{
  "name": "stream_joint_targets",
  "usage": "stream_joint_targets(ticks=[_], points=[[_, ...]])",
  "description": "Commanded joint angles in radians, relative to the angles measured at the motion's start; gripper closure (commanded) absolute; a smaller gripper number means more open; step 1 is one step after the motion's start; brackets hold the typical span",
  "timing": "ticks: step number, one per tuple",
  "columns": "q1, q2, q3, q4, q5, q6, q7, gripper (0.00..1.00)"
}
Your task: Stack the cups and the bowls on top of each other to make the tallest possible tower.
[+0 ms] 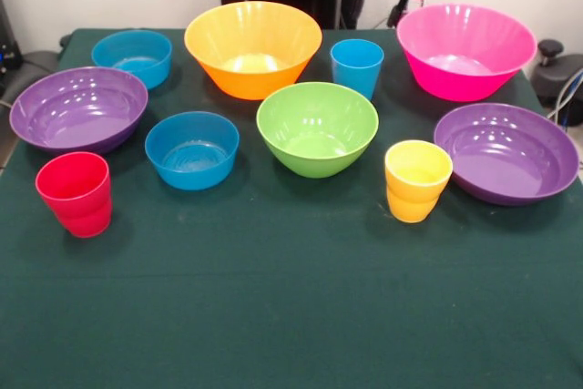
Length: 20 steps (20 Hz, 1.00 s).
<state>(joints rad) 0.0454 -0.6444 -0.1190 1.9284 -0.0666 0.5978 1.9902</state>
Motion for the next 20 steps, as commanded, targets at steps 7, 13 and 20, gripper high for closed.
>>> stream_joint_targets(ticks=[7,13,20], points=[[-0.005,0.011,0.072,-0.137,0.042,0.108,0.113,0.00],[0.009,0.011,0.069,-0.176,0.033,0.116,0.114,0.00],[-0.006,0.045,0.072,-0.226,0.028,0.145,0.096,0.00]])
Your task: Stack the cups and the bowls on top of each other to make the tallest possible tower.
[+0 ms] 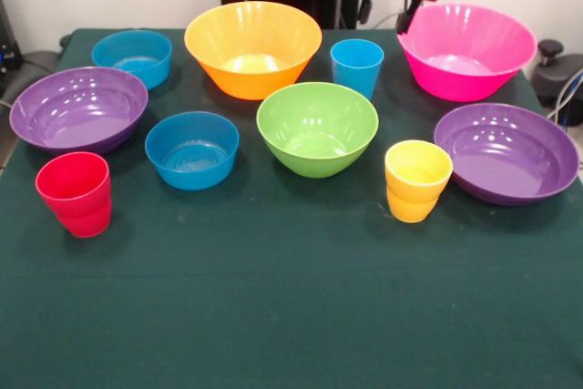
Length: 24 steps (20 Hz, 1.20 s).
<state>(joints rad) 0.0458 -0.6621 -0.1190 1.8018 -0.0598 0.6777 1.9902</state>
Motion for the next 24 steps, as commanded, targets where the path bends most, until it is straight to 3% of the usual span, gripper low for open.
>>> stream_joint_targets(ticks=[1,12,24], points=[[-0.005,0.062,0.070,-0.100,0.018,0.069,0.095,0.00],[-0.011,0.132,0.062,-0.100,-0.007,-0.037,0.097,0.00],[-0.008,0.172,0.052,-0.032,-0.027,-0.157,0.108,0.00]])
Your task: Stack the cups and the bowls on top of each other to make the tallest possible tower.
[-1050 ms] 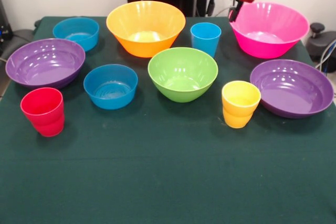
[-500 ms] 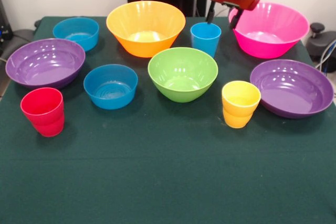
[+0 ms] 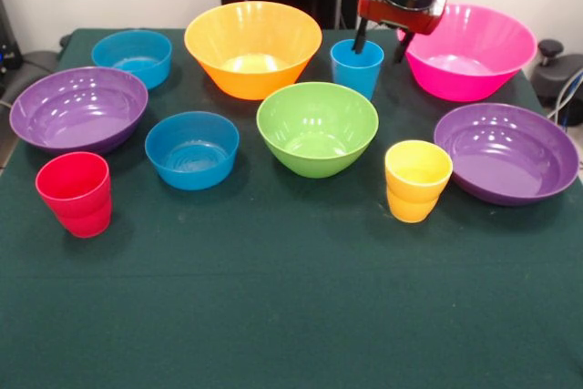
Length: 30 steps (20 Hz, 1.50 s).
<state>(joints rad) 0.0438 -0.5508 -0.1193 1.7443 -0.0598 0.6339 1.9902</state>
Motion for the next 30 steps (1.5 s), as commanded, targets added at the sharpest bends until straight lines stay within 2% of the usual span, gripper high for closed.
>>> stream_joint_targets(ticks=[1,7,13,17,18,30], points=[[-0.003,0.063,0.051,0.028,-0.026,-0.119,0.112,0.00],[0.003,0.102,0.053,0.011,-0.018,-0.182,0.126,0.00],[-0.012,0.138,0.073,0.040,-0.007,-0.284,0.136,0.00],[-0.028,0.140,0.084,0.027,0.000,-0.270,0.109,0.00],[-0.019,0.137,0.078,0.035,0.001,-0.265,0.112,1.00],[0.000,0.130,0.049,0.018,0.003,-0.145,0.094,1.00]])
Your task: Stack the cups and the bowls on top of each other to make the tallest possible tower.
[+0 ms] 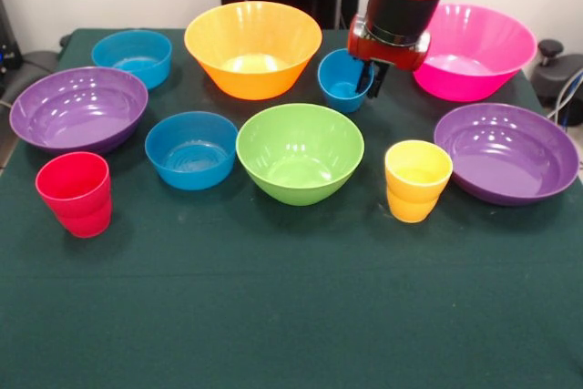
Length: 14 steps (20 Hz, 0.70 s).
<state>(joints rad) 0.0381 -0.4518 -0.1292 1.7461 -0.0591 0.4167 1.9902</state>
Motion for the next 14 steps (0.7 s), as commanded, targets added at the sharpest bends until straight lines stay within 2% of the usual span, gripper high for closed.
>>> stream_joint_targets(ticks=[1,4,6,11,14], points=[[0.005,0.031,0.058,0.013,0.003,0.089,0.091,1.00],[0.011,0.032,0.051,-0.003,0.018,0.144,0.099,1.00],[0.020,-0.005,0.045,0.008,0.043,0.223,0.122,1.00],[0.047,-0.066,0.020,-0.028,0.036,0.374,0.120,1.00],[0.050,-0.076,0.018,-0.059,0.034,0.423,0.124,1.00]])
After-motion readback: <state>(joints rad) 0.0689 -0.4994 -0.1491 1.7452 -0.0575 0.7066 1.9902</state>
